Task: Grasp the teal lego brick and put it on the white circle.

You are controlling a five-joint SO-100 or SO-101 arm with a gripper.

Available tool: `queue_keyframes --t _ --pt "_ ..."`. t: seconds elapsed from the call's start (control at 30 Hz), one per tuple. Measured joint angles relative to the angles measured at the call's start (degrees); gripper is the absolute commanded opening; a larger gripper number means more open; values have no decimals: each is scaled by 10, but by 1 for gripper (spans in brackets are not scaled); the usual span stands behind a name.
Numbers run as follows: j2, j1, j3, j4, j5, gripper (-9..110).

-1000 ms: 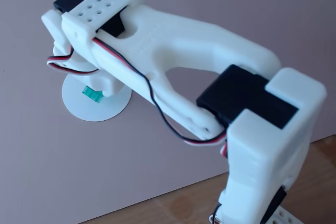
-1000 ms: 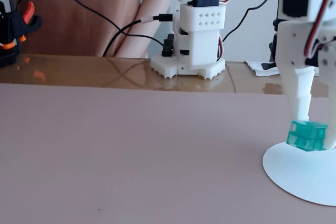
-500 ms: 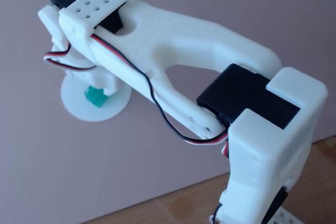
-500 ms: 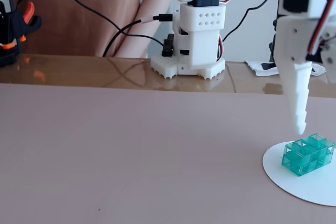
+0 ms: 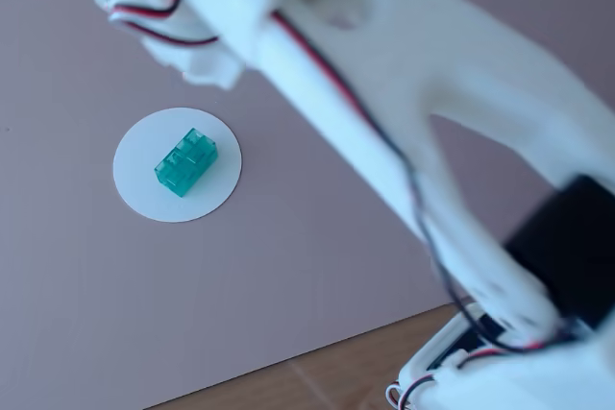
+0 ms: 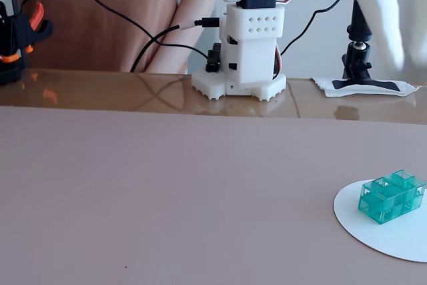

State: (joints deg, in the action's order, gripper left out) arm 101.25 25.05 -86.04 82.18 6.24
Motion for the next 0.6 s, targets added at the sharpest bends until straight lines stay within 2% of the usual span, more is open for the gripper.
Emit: queue_keyframes --t 0.23,0.6 --pt "226 -85 -81 1 15 0" --pt "666 -162 -384 -58 72 0"
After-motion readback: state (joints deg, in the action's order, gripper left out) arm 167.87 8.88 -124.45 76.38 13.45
